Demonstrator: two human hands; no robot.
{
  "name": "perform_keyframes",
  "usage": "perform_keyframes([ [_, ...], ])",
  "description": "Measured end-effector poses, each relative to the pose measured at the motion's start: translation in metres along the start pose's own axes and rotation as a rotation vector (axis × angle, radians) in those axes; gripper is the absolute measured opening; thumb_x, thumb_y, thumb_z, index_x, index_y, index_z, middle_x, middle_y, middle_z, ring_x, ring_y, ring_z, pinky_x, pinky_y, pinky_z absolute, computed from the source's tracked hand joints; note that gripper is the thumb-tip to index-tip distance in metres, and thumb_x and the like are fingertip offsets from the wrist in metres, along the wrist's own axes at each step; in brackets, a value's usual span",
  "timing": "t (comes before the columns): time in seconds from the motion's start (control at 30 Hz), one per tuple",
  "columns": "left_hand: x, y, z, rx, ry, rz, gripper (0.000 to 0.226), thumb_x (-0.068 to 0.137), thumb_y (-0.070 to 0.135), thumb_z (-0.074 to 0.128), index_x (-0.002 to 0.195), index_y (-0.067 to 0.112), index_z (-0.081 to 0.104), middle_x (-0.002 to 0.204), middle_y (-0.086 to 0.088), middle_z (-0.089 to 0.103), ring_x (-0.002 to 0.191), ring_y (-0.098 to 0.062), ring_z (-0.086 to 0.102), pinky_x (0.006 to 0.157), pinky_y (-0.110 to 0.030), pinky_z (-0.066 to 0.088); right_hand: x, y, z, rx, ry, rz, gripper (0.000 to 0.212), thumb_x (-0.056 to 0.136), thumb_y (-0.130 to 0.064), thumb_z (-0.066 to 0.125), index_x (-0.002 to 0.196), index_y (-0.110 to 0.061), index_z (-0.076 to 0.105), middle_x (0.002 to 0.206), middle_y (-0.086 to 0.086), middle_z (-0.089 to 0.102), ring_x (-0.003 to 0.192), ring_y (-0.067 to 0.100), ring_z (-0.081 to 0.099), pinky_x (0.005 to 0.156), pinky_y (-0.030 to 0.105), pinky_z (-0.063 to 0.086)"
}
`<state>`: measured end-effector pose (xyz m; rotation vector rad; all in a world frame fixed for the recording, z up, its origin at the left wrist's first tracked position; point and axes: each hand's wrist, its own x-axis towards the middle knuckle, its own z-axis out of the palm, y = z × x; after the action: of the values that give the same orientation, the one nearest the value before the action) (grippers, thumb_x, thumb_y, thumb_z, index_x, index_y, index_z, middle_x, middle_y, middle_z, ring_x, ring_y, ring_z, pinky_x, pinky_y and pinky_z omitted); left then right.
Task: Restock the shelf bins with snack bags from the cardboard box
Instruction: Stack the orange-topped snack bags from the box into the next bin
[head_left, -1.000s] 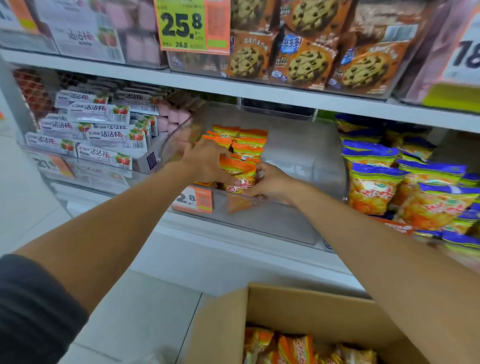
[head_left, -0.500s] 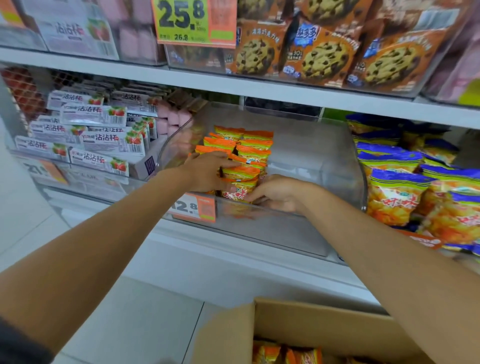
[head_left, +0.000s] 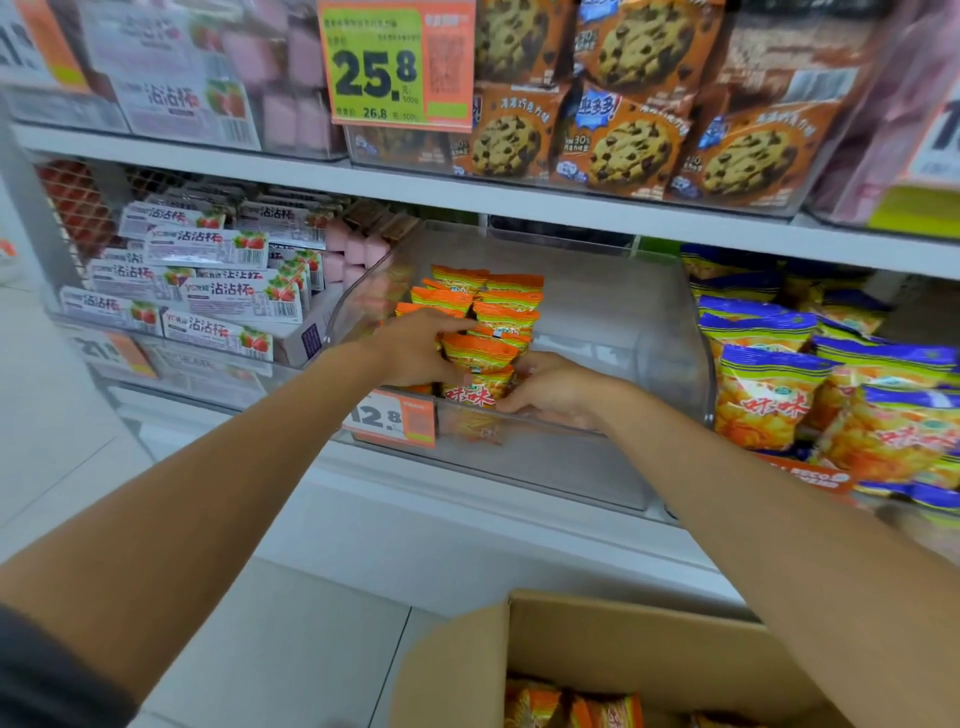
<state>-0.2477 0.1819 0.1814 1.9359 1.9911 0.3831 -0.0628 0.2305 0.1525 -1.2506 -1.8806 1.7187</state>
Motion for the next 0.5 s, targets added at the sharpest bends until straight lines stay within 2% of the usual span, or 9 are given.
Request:
perform_keyframes([
  [0.07, -0.005, 0.002, 0.0, -0.097, 0.163, 0.026, 0.061, 0.078, 0.038, 0.079, 0.134, 0.028, 0.057, 0.139, 0.003, 0.055, 0.127, -0.017, 0.049, 0.105, -0.035, 0.043, -0.011, -0.002, -0.006, -0.179, 0.109, -0.082, 0.031, 0.077, 0.015, 0.065, 0.099, -0.007, 0.063, 0.098, 0.012, 0.066, 0.09, 0.024, 0.061, 0.073, 0.03, 0.053],
  [0.1, -0.01, 0.006, 0.001, -0.134, 0.226, 0.035, 0.047, 0.08, 0.035, 0.079, 0.123, 0.026, 0.064, 0.128, 0.003, 0.061, 0.116, -0.015, 0.055, 0.096, -0.033, 0.048, -0.02, -0.004, -0.008, -0.306, 0.193, -0.138, 0.027, 0.078, 0.01, 0.066, 0.089, -0.014, 0.061, 0.088, 0.006, 0.064, 0.085, 0.022, 0.059, 0.068, 0.026, 0.048],
  [0.2, -0.032, 0.034, 0.009, -0.276, 0.302, 0.094, 0.009, 0.085, 0.019, 0.073, 0.09, 0.024, 0.066, 0.094, -0.002, 0.066, 0.083, -0.013, 0.059, 0.068, -0.024, 0.048, -0.056, -0.007, -0.012, -0.505, 0.44, -0.311, 0.021, 0.082, -0.003, 0.062, 0.09, -0.022, 0.058, 0.078, -0.005, 0.058, 0.07, 0.012, 0.052, 0.059, 0.024, 0.038],
  [0.3, -0.057, 0.071, 0.031, -0.301, 0.315, 0.131, 0.019, 0.082, 0.014, 0.071, 0.073, 0.028, 0.063, 0.08, 0.0, 0.067, 0.071, -0.007, 0.057, 0.063, -0.025, 0.046, -0.098, 0.008, -0.016, -0.517, 0.52, -0.444, 0.02, 0.079, -0.004, 0.06, 0.088, -0.022, 0.061, 0.075, -0.005, 0.058, 0.063, 0.01, 0.049, 0.059, 0.025, 0.037],
  [0.37, -0.078, 0.098, 0.051, -0.342, 0.287, 0.136, 0.019, 0.081, 0.008, 0.07, 0.071, 0.021, 0.062, 0.068, 0.005, 0.061, 0.06, 0.003, 0.053, 0.057, -0.013, 0.039, -0.127, 0.028, -0.019, -0.588, 0.547, -0.495, 0.016, 0.076, -0.004, 0.061, 0.086, -0.017, 0.064, 0.074, -0.004, 0.058, 0.064, 0.013, 0.049, 0.06, 0.027, 0.039],
  [0.43, -0.101, 0.121, 0.075, -0.39, 0.223, 0.143, 0.013, 0.082, 0.001, 0.069, 0.076, 0.012, 0.065, 0.064, 0.008, 0.055, 0.053, 0.008, 0.051, 0.051, -0.008, 0.035, -0.155, 0.053, -0.022, -0.621, 0.533, -0.495, 0.013, 0.076, -0.003, 0.062, 0.085, -0.012, 0.064, 0.073, 0.0, 0.058, 0.065, 0.017, 0.05, 0.062, 0.032, 0.042],
  [0.5, -0.119, 0.134, 0.105, -0.388, 0.13, 0.113, 0.011, 0.082, 0.005, 0.069, 0.076, 0.013, 0.066, 0.067, 0.004, 0.059, 0.057, 0.004, 0.053, 0.054, -0.012, 0.038, -0.18, 0.087, -0.025, -0.636, 0.482, -0.395, 0.009, 0.08, -0.004, 0.06, 0.087, -0.011, 0.062, 0.077, 0.003, 0.06, 0.068, 0.019, 0.052, 0.065, 0.036, 0.044],
])
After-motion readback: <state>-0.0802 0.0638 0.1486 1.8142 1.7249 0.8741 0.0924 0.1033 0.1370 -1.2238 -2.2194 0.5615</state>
